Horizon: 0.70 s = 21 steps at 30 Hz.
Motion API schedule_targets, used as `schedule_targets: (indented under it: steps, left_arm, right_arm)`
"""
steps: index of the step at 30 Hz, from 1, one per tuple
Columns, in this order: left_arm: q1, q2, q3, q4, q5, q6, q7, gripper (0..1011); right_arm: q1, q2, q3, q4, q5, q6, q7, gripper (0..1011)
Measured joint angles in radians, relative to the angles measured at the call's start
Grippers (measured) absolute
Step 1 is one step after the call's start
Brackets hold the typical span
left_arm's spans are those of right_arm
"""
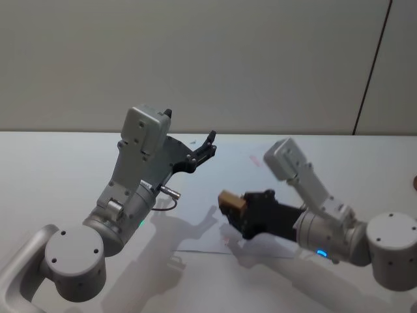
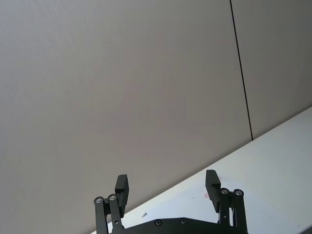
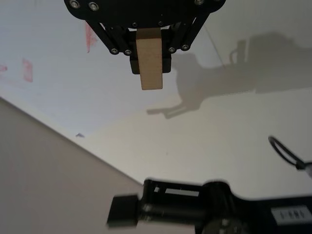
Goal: Use the one hand to pick up the stamp and affix it onto the A4 paper.
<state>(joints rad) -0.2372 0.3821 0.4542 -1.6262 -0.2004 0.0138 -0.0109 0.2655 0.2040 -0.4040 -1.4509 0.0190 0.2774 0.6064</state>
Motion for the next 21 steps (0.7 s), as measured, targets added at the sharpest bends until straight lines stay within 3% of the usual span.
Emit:
schedule_targets:
  steps: [10, 21]
  left_arm:
    - [0.0, 0.0, 0.0, 0.0, 0.0, 0.0, 0.0, 1003]
    - [0.0, 0.0, 0.0, 0.0, 0.0, 0.0, 0.0, 1003]
  right_arm:
    - [-0.009, 0.024, 0.039, -0.089, 0.103, 0.003, -0.073, 221]
    - [-0.064, 0.103, 0.097, -0.183, 0.19, 0.046, -0.143, 221]
